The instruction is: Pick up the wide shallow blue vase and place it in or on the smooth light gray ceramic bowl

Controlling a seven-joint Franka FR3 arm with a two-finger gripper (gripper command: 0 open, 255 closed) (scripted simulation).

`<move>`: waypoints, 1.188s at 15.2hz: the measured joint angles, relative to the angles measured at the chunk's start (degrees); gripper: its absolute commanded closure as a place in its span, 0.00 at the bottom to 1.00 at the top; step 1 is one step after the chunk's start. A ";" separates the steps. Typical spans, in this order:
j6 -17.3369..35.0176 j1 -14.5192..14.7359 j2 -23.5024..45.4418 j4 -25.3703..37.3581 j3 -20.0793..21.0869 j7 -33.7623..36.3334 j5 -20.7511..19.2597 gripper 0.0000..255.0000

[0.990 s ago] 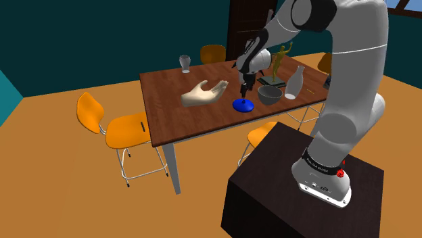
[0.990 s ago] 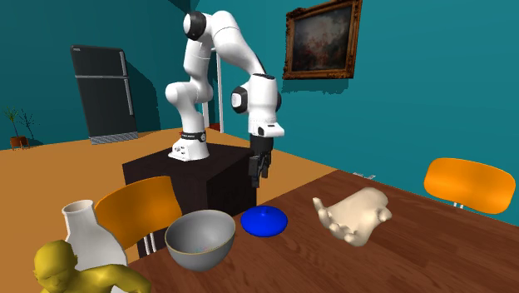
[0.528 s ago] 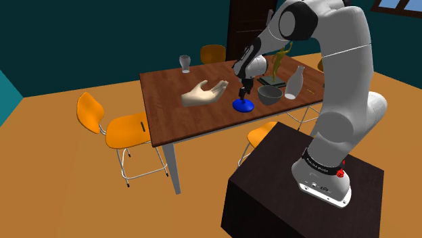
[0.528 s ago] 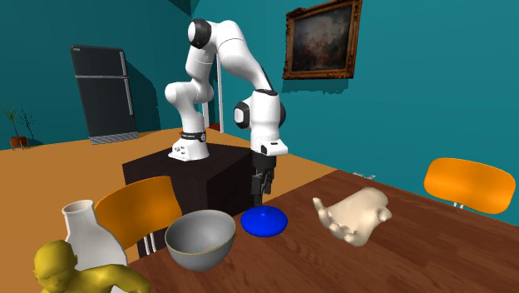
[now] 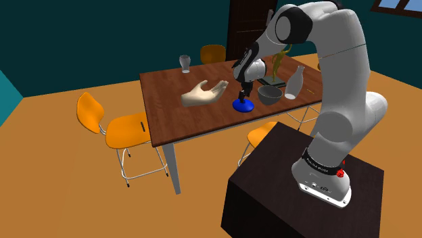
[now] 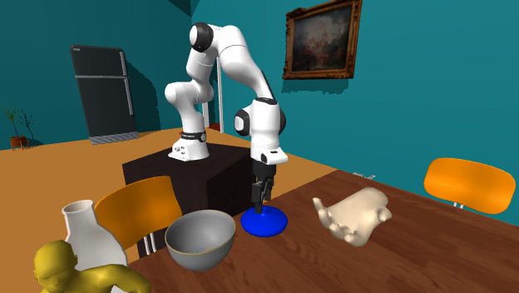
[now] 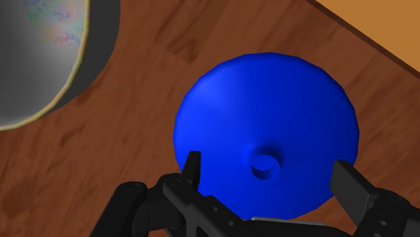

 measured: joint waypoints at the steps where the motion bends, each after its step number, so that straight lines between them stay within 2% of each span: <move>1: 0.01 -0.01 0.01 0.00 0.00 -0.01 0.00 0.00; 2: 0.02 -0.01 0.01 0.00 0.01 -0.01 0.01 0.00; 3: 0.02 -0.01 0.01 0.00 0.01 -0.01 0.01 1.00; 13: 0.01 -0.01 -0.01 0.04 0.01 -0.02 0.01 1.00; 18: -1.90 0.52 -2.50 -0.59 -0.66 0.32 -0.62 1.00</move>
